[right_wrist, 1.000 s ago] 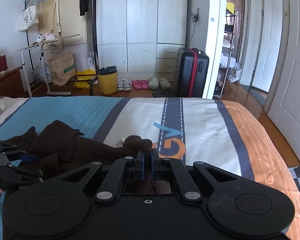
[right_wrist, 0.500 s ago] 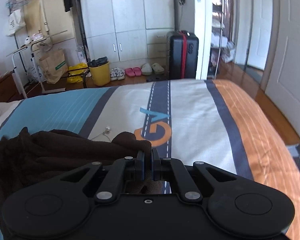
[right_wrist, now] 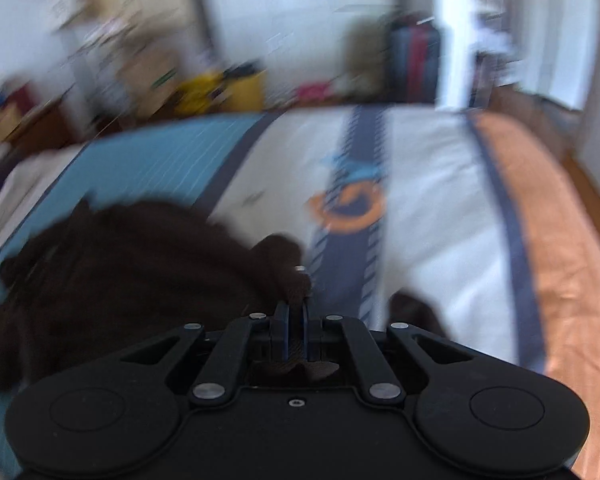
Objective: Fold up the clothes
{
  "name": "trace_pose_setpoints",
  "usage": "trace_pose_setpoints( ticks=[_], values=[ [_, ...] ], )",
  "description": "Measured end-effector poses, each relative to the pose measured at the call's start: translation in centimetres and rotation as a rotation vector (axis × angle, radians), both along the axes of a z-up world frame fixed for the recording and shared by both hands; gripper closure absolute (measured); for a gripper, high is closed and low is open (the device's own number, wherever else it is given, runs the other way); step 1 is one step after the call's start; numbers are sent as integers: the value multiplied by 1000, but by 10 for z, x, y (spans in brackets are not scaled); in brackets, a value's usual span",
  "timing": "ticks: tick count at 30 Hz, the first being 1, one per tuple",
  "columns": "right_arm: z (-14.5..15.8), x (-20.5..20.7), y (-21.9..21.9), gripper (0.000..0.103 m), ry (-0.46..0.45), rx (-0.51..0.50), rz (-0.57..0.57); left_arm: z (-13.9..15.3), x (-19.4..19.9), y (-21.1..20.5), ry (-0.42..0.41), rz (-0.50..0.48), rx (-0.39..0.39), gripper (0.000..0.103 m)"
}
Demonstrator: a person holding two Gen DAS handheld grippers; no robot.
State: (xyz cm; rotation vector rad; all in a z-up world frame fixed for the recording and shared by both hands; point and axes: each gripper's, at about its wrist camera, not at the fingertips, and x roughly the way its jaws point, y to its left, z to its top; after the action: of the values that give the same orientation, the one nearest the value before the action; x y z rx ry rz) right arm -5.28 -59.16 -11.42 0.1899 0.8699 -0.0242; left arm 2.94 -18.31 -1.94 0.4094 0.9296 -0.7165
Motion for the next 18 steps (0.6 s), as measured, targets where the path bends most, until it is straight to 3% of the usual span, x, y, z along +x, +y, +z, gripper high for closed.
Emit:
trace_pose_setpoints(
  ticks=[2, 4, 7, 11, 14, 16, 18],
  values=[
    [-4, 0, -3, 96, 17, 48, 33, 16, 25, -6, -113, -16, 22, 58],
    [-8, 4, -7, 96, 21, 64, 34, 19, 50, -20, -167, -51, 2, 58],
    [-14, 8, -14, 92, 10, 71, 30, -3, 94, -58, -196, -104, -5, 58],
    [-24, 7, -28, 88, -32, 159, 10, -52, 146, -118, -228, -209, 55, 58],
    [-30, 8, -36, 86, -61, 231, 6, -86, 163, -149, -234, -262, 98, 58],
    [-32, 11, -40, 78, -76, 278, -1, -106, 169, -164, -176, -304, 93, 58],
    [-39, 14, -44, 58, -80, 341, -12, -126, 184, -177, -55, -355, 104, 55]
  ],
)
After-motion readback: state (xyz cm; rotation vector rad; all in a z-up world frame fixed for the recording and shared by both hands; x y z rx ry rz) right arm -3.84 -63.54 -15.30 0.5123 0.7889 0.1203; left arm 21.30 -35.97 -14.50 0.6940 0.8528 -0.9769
